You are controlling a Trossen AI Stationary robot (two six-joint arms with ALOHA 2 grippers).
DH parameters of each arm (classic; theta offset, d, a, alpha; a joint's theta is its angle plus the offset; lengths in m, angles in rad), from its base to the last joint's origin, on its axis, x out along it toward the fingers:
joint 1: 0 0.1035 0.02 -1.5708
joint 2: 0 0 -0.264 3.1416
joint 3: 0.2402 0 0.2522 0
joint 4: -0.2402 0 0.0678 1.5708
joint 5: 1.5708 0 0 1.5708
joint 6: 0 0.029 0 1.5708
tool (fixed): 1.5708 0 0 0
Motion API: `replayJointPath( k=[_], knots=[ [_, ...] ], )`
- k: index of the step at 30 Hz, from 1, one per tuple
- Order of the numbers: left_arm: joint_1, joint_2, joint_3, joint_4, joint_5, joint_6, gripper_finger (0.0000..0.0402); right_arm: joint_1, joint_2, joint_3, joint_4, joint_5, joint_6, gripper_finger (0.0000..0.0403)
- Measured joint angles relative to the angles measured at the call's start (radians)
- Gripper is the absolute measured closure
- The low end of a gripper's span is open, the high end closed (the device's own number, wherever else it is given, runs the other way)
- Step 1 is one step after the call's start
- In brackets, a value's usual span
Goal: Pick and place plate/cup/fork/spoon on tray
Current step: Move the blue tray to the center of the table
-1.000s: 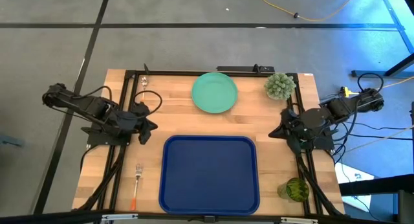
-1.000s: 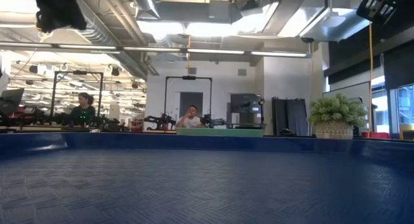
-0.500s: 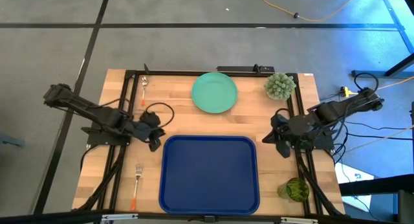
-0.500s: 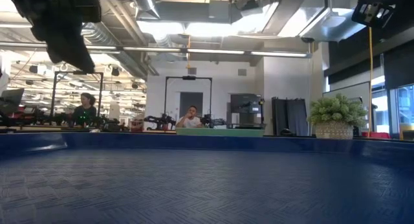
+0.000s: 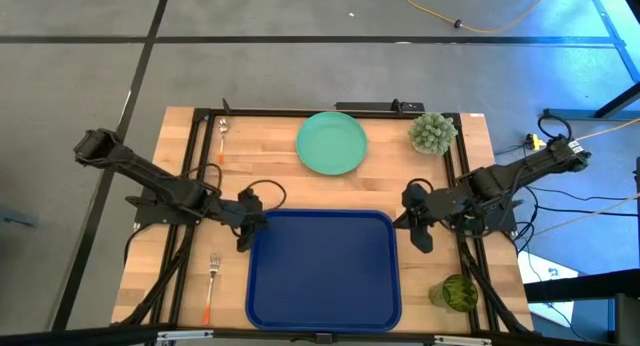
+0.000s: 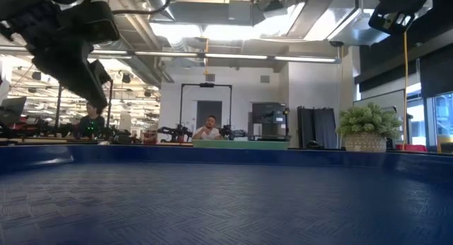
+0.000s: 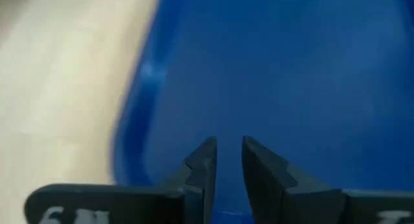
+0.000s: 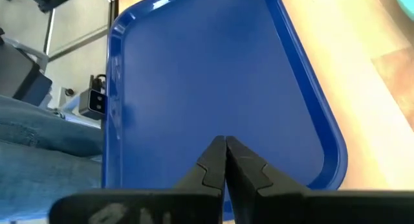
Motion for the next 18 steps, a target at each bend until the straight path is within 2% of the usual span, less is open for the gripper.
replayJointPath(
  k=[4, 12, 18],
  knots=[
    [0.000, 0.089, 0.000, 0.058, 0.078, 0.035, 0.0335, 0.000, 0.021, 0.000, 0.018, 0.000, -0.008, 0.0391],
    [0.005, 0.242, 0.000, 0.202, 0.068, 0.151, 0.0335, 0.000, 0.033, 0.000, 0.049, 0.000, -0.027, 0.0391],
    [0.033, 0.291, 0.000, 0.261, 0.067, 0.160, 0.0335, -0.018, 0.084, 0.000, 0.062, -0.006, -0.027, 0.0391]
  ],
)
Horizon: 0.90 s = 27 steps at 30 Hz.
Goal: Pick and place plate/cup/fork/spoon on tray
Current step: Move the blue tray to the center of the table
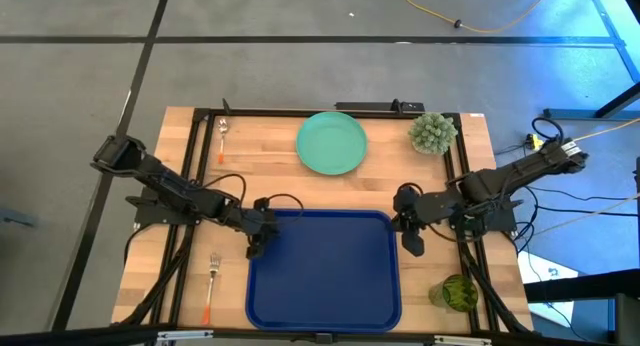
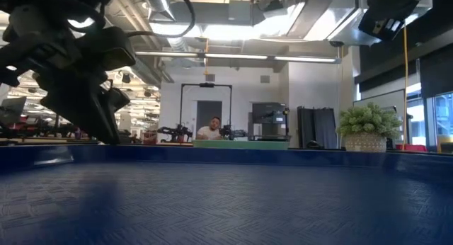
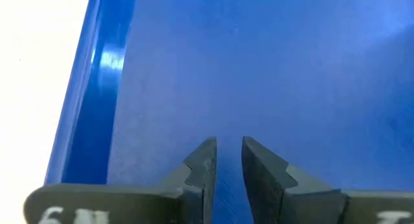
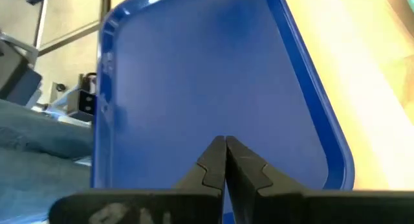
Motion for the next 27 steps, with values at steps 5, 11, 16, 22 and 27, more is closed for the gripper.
replayJointPath(
  k=[5, 11, 16, 22, 27],
  knots=[
    [0.008, 0.000, 0.000, 0.022, 0.002, 0.000, 0.0335, -0.004, 0.045, 0.000, 0.088, 0.015, 0.019, 0.0391],
    [0.008, -0.001, 0.000, 0.029, 0.010, -0.006, 0.0335, -0.004, 0.080, 0.000, 0.176, 0.007, 0.018, 0.0391],
    [0.008, -0.001, 0.000, 0.029, 0.010, -0.018, 0.0335, -0.018, 0.136, 0.000, 0.115, 0.087, 0.194, 0.0391],
    [0.008, -0.001, 0.000, 0.029, 0.021, -0.059, 0.0335, -0.056, 0.208, 0.000, 0.120, 0.061, 0.200, 0.0391],
    [0.007, -0.001, 0.000, 0.029, 0.098, -0.059, 0.0335, -0.087, 0.256, 0.000, 0.121, -0.001, 0.157, 0.0390]
  ],
)
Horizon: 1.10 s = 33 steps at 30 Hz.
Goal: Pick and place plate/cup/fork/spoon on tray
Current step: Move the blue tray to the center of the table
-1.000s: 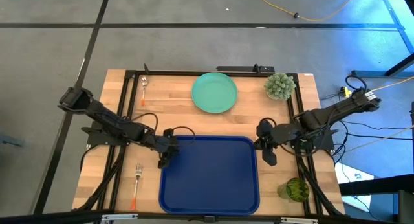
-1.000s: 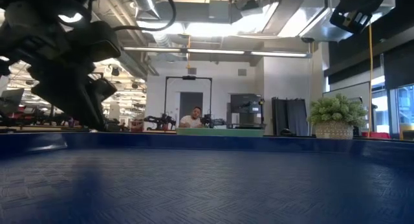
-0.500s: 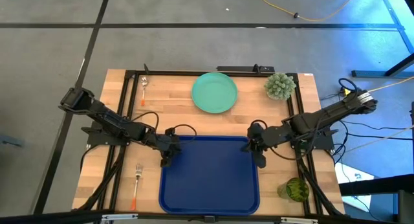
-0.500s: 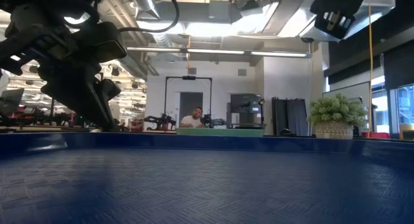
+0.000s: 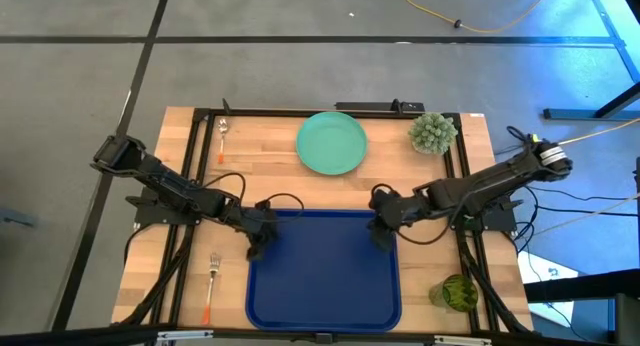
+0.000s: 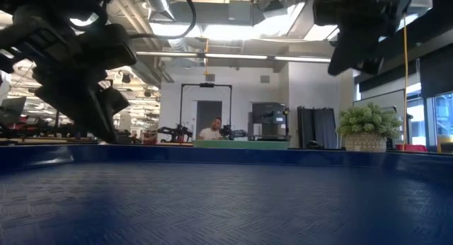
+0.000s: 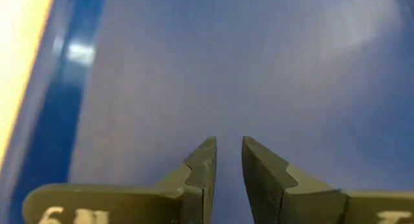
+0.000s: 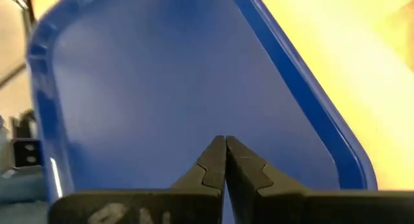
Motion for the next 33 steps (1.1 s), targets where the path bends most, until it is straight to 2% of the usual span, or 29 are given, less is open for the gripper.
replayJointPath(
  k=[9, 14, 18, 23, 33],
  knots=[
    [0.000, 0.000, 0.000, 0.000, 0.039, 0.000, 0.0335, -0.041, 0.043, 0.000, 0.032, -0.072, -0.103, 0.0397],
    [0.000, 0.000, 0.000, 0.000, 0.039, -0.003, 0.0337, -0.041, 0.044, 0.000, 0.032, -0.073, -0.133, 0.0398],
    [0.001, 0.000, 0.000, 0.000, 0.036, -0.022, 0.0354, -0.041, 0.061, 0.000, 0.036, -0.073, -0.133, 0.0398],
    [0.008, 0.000, 0.000, -0.009, 0.036, -0.022, 0.0395, -0.041, 0.126, 0.000, 0.056, -0.098, -0.135, 0.0398],
    [0.065, -0.001, 0.000, -0.011, 0.071, -0.028, 0.0401, -0.052, 0.202, 0.000, 0.116, -0.152, -0.160, 0.0399]
  ],
)
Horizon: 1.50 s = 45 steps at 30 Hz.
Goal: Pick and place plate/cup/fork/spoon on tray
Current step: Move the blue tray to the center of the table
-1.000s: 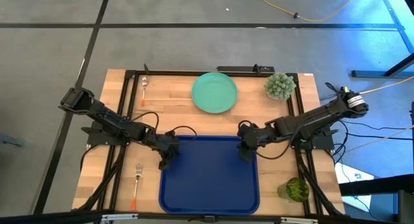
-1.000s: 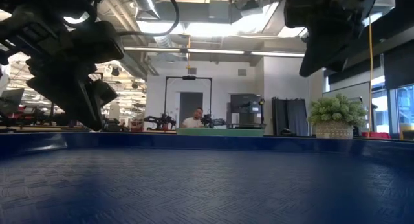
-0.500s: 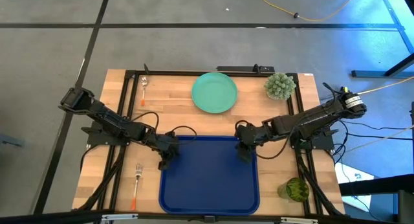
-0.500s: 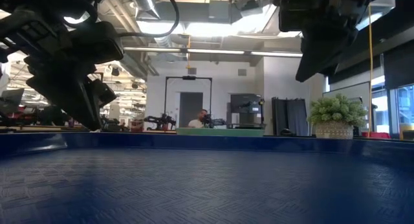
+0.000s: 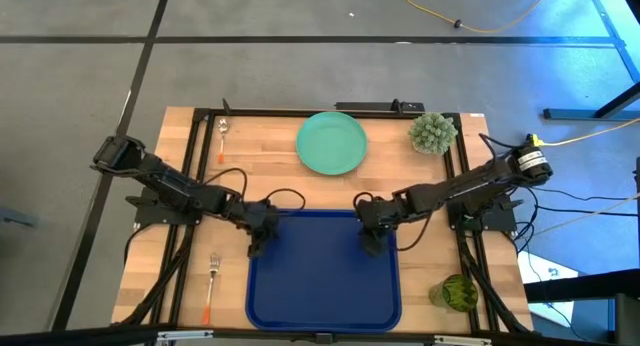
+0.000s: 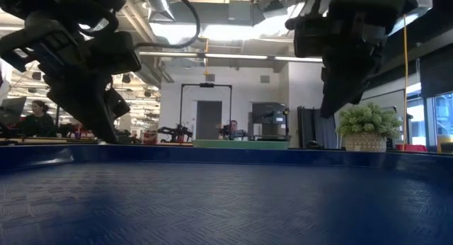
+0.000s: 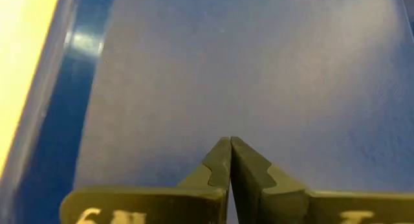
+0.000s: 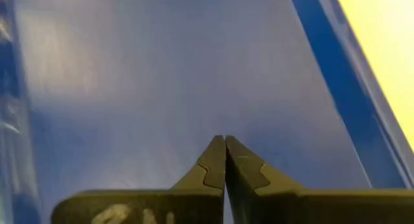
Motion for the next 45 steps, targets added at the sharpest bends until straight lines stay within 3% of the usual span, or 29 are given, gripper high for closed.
replayJointPath(
  k=[6, 10, 19, 25, 34, 45],
  knots=[
    [0.007, 0.000, 0.000, 0.001, -0.005, -0.048, 0.0401, 0.002, 0.046, 0.000, 0.092, -0.140, -0.123, 0.0399],
    [0.003, 0.000, 0.000, 0.004, -0.004, -0.047, 0.0401, 0.001, 0.040, 0.000, 0.094, -0.234, -0.121, 0.0399],
    [0.003, 0.000, 0.000, 0.004, -0.034, -0.089, 0.0401, 0.000, 0.035, -0.007, 0.079, -0.119, -0.021, 0.0399],
    [-0.030, 0.005, 0.000, 0.005, -0.064, -0.141, 0.0401, -0.007, 0.110, -0.027, 0.092, -0.102, 0.033, 0.0399],
    [-0.061, 0.008, 0.028, 0.006, -0.118, -0.104, 0.0401, -0.007, 0.113, 0.048, 0.108, -0.101, -0.033, 0.0399],
    [-0.055, 0.138, 0.030, 0.029, -0.116, -0.130, 0.0401, -0.008, 0.112, 0.166, -0.037, -0.023, -0.130, 0.0399]
  ],
)
